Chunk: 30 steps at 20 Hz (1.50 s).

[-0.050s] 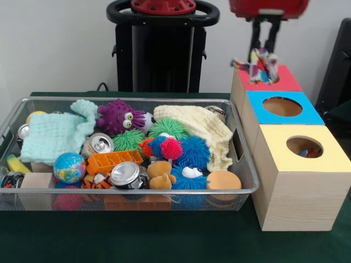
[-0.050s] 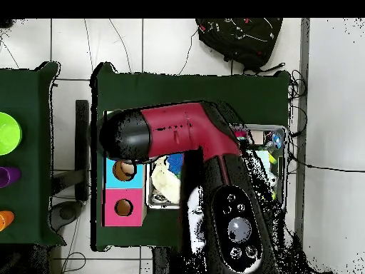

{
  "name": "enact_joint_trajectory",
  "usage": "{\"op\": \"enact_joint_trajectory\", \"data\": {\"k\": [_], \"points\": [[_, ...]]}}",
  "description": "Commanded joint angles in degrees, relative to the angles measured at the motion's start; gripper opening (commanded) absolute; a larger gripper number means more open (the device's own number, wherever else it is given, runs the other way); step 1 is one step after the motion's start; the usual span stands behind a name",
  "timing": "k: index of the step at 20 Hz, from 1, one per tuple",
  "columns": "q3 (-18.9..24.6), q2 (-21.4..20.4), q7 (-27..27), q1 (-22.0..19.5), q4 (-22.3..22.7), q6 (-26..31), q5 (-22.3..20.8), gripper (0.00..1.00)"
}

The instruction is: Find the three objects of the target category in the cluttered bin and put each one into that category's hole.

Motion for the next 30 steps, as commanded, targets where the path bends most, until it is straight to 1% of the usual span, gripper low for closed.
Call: {"op": "enact_joint_trajectory", "data": {"k": [1,2,3,5,7,10,11,13,15,18,20,22,26,30], "points": [[-7.43,12.91,20.52,1.92,-9.28,0.23,-0.55,0.00],[-7.28,13.81,20.92,2.56,-11.08,2.23,-0.09,0.00],[-7.34,14.75,21.70,3.46,-12.54,2.90,-0.02,0.00],[-7.88,16.91,25.03,5.67,-14.90,2.44,0.36,0.00],[-8.05,19.16,26.59,7.30,-18.35,3.75,0.81,0.00],[-8.17,22.08,26.53,9.47,-26.53,11.32,1.26,0.00],[-8.77,22.70,28.13,10.67,-27.67,12.24,1.68,0.00],[-9.78,23.51,31.41,12.72,-28.50,12.78,3.02,0.00],[-10.45,24.46,32.62,14.03,-30.08,13.76,3.85,0.00],[-11.57,25.48,33.37,15.27,-31.09,13.72,4.91,0.00],[-12.28,25.32,33.93,16.03,-30.28,13.18,5.59,0.00],[-12.91,24.58,34.62,16.50,-26.50,9.72,6.49,0.00],[-13.87,22.99,37.03,17.17,-15.18,-0.13,8.66,0.00],[-15.36,20.60,36.43,17.15,-5.72,-7.70,8.96,0.00]]}}
